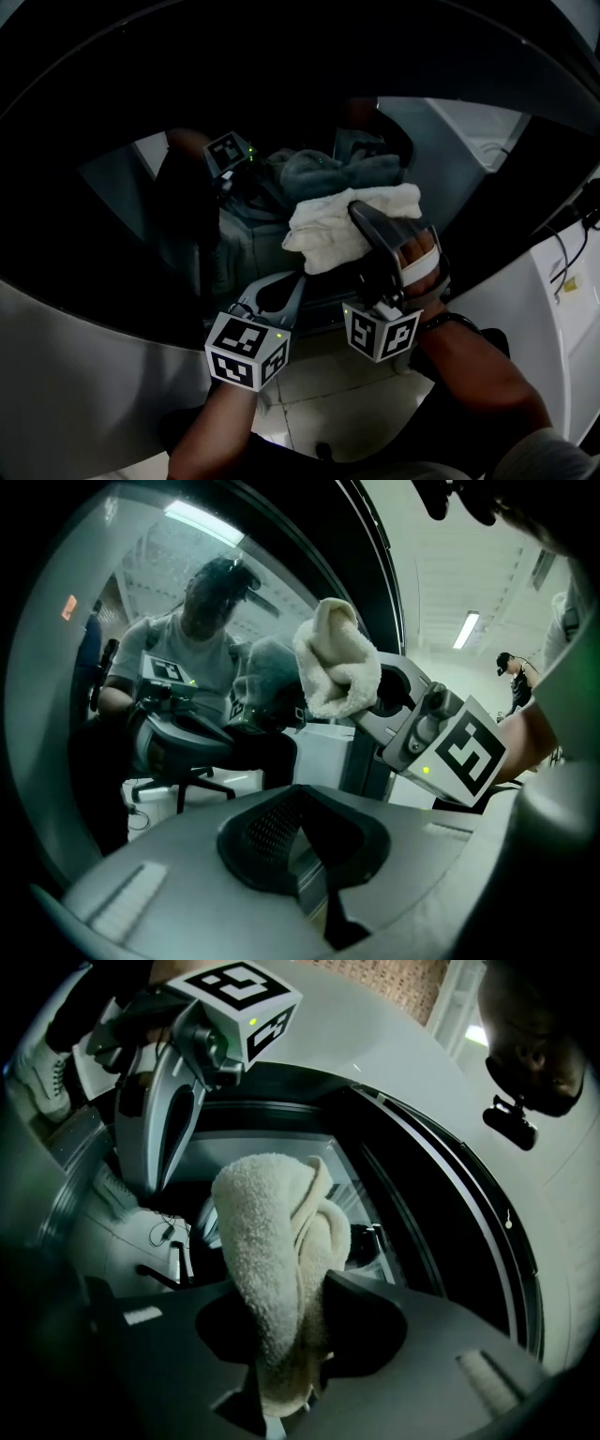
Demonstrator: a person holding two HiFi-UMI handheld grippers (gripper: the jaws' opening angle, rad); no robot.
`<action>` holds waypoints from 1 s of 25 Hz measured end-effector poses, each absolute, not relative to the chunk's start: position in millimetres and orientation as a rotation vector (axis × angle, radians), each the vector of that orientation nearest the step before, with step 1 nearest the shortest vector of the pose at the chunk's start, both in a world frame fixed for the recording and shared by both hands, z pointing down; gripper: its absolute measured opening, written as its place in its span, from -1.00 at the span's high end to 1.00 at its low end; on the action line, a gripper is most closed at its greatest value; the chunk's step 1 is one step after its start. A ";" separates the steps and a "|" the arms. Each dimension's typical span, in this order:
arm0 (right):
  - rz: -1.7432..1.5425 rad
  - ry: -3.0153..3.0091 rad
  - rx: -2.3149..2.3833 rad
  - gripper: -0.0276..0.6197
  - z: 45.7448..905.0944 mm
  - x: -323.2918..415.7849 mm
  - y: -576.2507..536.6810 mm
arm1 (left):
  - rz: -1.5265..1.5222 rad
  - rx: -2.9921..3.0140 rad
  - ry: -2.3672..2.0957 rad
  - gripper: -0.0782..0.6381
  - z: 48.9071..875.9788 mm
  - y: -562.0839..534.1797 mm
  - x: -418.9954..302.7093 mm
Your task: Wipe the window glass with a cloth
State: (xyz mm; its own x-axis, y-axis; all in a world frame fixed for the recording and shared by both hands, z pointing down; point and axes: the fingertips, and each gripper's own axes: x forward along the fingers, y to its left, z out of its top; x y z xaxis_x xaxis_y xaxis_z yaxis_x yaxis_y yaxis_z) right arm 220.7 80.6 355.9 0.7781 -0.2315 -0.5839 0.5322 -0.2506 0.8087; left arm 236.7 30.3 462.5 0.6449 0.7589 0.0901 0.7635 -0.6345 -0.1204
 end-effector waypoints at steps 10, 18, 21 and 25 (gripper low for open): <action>-0.660 0.171 1.730 0.55 367.2 231.1 84.7 | -0.145 -2.719 -1.254 0.73 451.3 29.9 233.4; -0.631 0.146 1.758 0.55 375.9 237.2 86.0 | -0.210 -2.748 -1.281 0.73 449.2 30.7 235.6; -0.609 0.120 1.765 0.54 377.7 238.3 85.9 | -0.243 -2.746 -1.283 0.73 446.1 31.9 233.1; -0.572 0.092 1.777 0.55 382.9 238.8 85.7 | -0.284 -2.744 -1.297 0.73 443.9 32.3 230.0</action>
State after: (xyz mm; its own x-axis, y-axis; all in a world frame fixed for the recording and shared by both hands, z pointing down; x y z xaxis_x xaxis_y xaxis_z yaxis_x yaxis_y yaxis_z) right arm 238.8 85.7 382.9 0.8758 -0.2319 -0.4234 0.3530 -0.2905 0.8894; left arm 230.0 32.3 443.9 0.6214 0.7556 0.2070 0.7730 -0.6344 -0.0044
